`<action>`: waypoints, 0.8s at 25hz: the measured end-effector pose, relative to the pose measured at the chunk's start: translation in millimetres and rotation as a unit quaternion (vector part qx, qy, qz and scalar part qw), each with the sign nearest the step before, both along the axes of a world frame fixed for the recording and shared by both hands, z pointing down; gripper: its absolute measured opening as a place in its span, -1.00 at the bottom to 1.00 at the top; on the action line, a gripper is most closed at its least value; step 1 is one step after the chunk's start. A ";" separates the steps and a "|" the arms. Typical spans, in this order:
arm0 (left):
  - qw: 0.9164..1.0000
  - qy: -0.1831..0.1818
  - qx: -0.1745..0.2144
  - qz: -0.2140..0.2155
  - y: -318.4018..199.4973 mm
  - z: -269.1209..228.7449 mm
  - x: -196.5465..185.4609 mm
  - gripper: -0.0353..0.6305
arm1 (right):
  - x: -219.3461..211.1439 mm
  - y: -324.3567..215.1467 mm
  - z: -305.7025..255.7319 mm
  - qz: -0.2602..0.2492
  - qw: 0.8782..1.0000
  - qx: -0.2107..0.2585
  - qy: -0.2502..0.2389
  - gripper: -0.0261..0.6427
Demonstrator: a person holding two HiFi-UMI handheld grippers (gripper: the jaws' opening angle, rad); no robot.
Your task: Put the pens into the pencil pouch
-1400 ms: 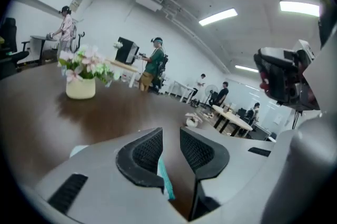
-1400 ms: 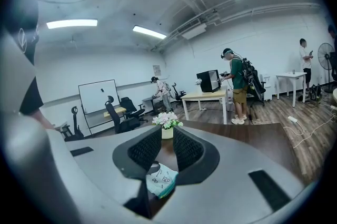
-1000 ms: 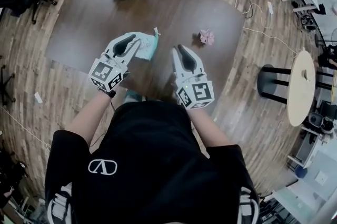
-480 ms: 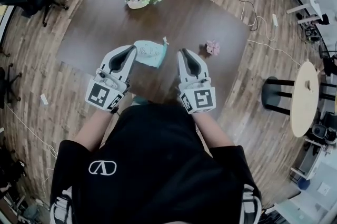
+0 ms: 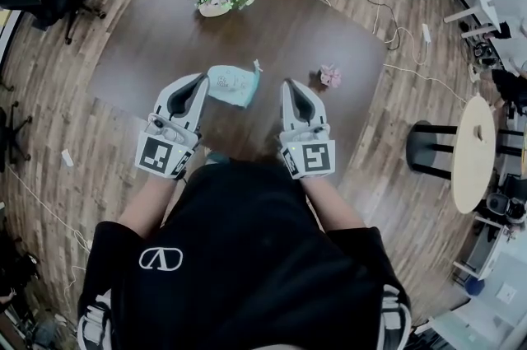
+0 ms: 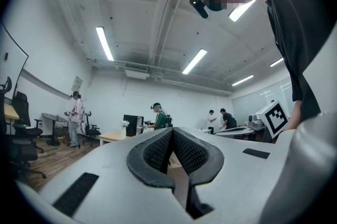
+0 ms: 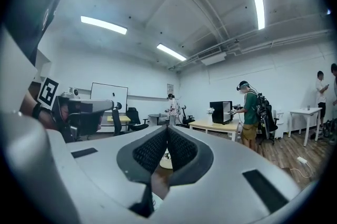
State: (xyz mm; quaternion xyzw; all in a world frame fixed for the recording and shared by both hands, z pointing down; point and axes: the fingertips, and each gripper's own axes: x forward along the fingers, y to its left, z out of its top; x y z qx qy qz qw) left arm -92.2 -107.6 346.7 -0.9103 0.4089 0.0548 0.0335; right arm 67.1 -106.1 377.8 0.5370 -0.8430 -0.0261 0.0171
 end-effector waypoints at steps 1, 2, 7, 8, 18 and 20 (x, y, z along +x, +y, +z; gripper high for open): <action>1.000 0.001 0.001 -0.004 -0.9 -0.2 -0.6 -0.88 | 0.9 -0.8 -1.5 0.003 1.000 0.004 -0.001 -0.92; 1.000 0.001 0.002 -0.008 -1.9 -0.4 -1.3 -0.88 | 1.5 -1.9 -2.9 0.007 1.000 0.008 -0.001 -0.92; 1.000 -0.006 0.010 -0.012 -3.3 2.4 -2.8 -0.88 | 0.6 -5.0 1.9 0.023 1.000 0.003 0.015 -0.92; 1.000 -0.007 0.010 -0.012 -4.2 3.0 -2.6 -0.88 | -0.5 -5.4 3.5 0.024 1.000 0.002 0.018 -0.92; 1.000 -0.008 0.001 -0.005 -9.2 8.6 0.4 -0.88 | 1.0 -8.0 5.3 0.030 0.999 0.000 0.016 -0.92; 1.000 -0.004 -0.004 -0.004 -9.5 8.4 0.3 -0.88 | 1.0 -7.0 5.7 0.031 0.999 -0.002 0.017 -0.92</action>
